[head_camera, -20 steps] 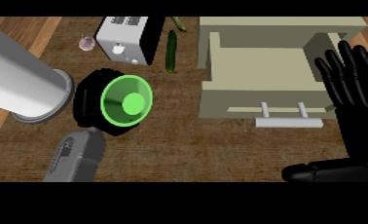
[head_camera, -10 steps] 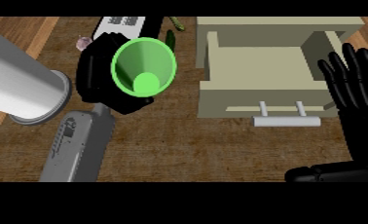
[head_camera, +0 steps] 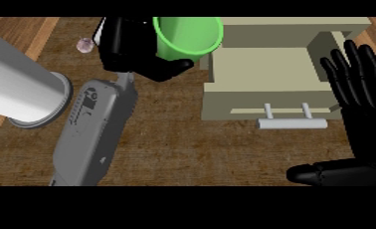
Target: Pick up the cup, place it into the drawer and close the drawer
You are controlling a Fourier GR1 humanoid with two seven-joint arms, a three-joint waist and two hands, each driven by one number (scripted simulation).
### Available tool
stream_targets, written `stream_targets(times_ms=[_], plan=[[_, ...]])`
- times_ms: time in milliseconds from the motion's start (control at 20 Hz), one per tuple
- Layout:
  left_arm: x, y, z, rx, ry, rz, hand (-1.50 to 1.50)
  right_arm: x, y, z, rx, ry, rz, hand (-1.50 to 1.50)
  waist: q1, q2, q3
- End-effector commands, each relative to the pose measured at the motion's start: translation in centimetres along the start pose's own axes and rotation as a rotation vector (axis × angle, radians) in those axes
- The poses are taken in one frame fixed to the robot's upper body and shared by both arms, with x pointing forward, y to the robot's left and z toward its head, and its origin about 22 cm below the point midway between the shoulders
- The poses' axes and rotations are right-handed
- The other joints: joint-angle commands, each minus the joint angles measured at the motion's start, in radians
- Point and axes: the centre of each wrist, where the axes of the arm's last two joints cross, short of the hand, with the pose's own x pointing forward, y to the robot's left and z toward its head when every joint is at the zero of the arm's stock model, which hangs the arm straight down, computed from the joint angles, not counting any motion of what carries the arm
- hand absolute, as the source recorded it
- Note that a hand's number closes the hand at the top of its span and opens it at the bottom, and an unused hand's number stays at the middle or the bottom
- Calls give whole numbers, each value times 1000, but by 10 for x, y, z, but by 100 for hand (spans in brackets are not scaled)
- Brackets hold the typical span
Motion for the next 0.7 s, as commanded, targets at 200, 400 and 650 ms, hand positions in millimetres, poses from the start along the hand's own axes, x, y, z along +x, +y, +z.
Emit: stream_targets(times_ms=[200, 400, 650], plan=[[15, -44, -43, -33, 40, -42, 150, -7, -8, -11, -3, 10, -3, -150, -3, 1, 0], [-9, -61, -47, -39, 77, -81, 150, -12, 1, 6, 9, -16, -4, -150, -14, 3, 0], [-22, -70, -56, -19, 115, -88, 150, -6, 0, -8, 12, -6, -7, -150, -16, 4, 0]])
